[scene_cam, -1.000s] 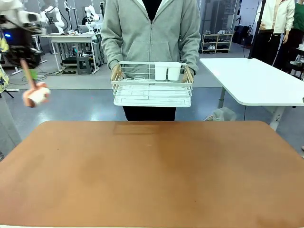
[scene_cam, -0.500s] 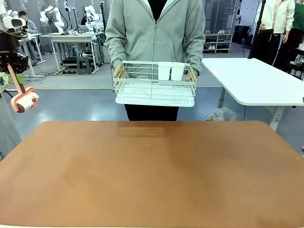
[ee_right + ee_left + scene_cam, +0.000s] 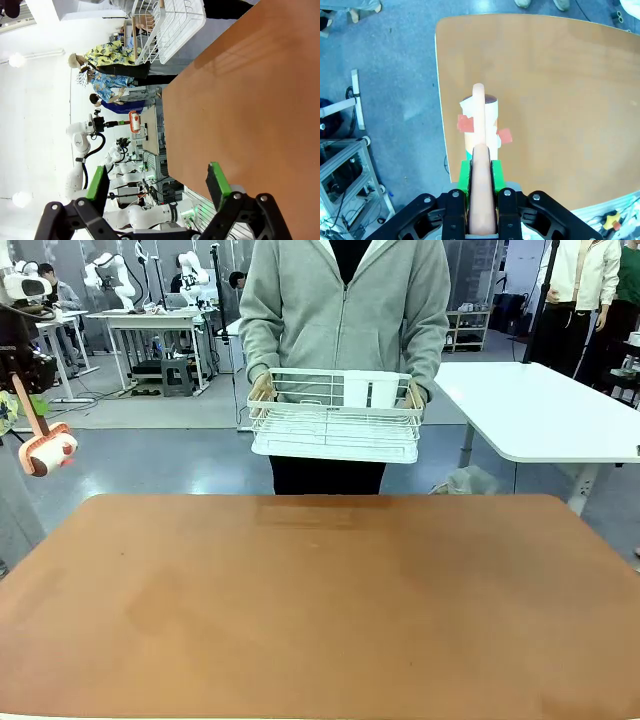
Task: Clean the table.
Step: Place the Lint Roller down when the Dish drying rack is positioned in the middle of the table.
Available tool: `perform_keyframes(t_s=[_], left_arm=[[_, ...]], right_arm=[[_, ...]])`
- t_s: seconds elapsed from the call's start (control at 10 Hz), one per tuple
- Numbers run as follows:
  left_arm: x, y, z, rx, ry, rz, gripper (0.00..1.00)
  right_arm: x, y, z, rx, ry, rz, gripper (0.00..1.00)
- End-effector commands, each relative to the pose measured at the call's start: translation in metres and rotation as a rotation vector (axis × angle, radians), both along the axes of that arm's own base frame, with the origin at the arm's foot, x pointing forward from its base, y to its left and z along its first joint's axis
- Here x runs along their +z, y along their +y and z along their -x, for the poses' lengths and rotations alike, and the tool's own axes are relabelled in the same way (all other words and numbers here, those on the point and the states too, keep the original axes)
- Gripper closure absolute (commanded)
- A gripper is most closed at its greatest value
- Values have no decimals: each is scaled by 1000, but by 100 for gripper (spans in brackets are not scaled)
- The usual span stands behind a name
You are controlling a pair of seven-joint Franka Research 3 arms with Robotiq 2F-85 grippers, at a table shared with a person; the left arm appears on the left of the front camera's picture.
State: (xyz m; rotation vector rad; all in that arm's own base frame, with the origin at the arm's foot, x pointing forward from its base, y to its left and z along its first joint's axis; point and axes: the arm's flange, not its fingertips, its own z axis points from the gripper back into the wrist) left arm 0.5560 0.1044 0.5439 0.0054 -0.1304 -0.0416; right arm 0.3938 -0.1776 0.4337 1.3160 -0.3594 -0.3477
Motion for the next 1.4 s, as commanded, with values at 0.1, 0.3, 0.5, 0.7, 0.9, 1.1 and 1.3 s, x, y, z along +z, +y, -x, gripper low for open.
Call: perform_keyframes(t_s=[0.1,0.3,0.5,0.7,0.9,1.1,1.3], left_arm=[[4,3,1,-2,0,-16,79],[4,3,1,-2,0,-16,79],[4,3,1,-2,0,-16,79],[4,3,1,-2,0,-16,79],[4,3,1,-2,0,-16,79],[4,3,1,-2,0,-16,79],[4,3,1,-2,0,-16,79]], right_arm=[[2,2,3,-4,-6,-9,0],[2,2,3,-4,-6,-9,0],[2,2,3,-4,-6,-9,0],[2,2,3,-4,-6,-9,0],[2,2,3,-4,-6,-9,0],[2,2,3,-4,-6,-9,0],[2,2,3,-4,-6,-9,0]])
